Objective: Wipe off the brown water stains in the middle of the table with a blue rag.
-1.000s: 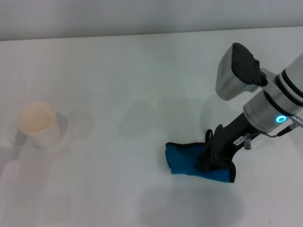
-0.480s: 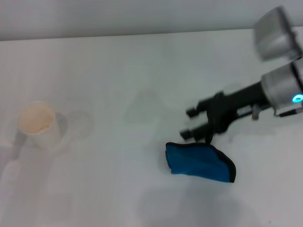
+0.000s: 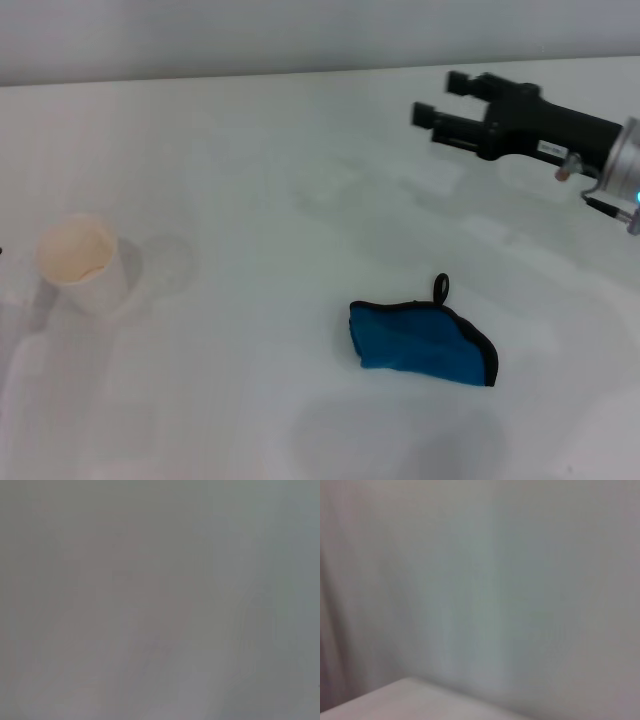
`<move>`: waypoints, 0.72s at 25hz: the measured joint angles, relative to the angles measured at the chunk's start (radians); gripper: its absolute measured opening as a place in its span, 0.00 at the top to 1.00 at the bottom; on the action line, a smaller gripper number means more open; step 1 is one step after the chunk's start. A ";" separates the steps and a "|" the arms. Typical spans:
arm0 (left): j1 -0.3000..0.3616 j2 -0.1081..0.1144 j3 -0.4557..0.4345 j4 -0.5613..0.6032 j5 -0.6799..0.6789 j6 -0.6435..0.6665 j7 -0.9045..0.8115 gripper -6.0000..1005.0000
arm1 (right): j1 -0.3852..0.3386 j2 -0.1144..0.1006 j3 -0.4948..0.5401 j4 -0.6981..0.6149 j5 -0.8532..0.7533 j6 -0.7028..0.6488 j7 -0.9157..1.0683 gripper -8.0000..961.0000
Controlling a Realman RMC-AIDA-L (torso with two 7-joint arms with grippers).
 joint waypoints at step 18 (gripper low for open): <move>-0.011 -0.002 0.000 0.006 -0.038 -0.036 0.000 0.13 | -0.023 0.008 0.068 0.483 0.665 -0.059 -0.805 0.15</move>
